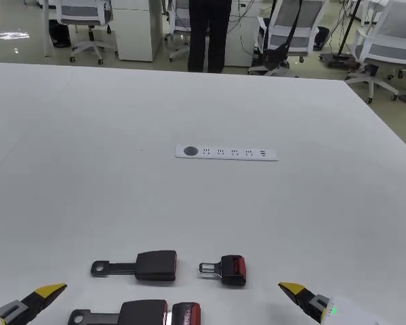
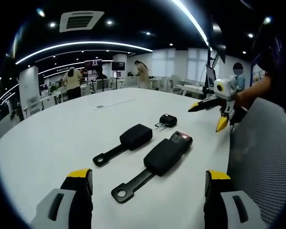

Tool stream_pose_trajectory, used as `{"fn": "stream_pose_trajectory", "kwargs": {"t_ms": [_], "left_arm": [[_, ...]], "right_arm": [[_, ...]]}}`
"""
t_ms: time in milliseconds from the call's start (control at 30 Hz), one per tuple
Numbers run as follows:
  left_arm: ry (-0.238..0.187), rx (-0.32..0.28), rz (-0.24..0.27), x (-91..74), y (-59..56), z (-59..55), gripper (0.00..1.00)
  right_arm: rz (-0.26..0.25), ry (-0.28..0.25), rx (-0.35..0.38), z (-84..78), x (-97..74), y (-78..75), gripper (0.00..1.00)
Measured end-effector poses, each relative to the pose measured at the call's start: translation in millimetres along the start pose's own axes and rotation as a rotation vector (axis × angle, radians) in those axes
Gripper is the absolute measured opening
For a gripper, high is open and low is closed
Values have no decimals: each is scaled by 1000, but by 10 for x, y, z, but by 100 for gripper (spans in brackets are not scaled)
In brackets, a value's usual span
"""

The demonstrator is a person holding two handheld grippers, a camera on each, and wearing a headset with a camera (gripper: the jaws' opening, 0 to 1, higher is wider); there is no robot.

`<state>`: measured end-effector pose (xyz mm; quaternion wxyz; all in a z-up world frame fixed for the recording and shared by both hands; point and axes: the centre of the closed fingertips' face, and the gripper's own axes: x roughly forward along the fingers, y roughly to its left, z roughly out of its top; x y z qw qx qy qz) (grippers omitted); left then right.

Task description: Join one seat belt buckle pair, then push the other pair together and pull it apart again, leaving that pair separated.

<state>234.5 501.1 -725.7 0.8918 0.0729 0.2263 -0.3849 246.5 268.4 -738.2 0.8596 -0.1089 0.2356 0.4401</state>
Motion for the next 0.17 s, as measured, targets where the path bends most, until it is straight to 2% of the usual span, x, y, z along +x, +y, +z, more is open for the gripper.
{"fn": "stream_pose_trajectory", "kwargs": {"t_ms": [167], "left_arm": [[1, 0, -3, 7, 4, -3, 100]], "right_arm": [[1, 1, -2, 11, -4, 3, 96]]}}
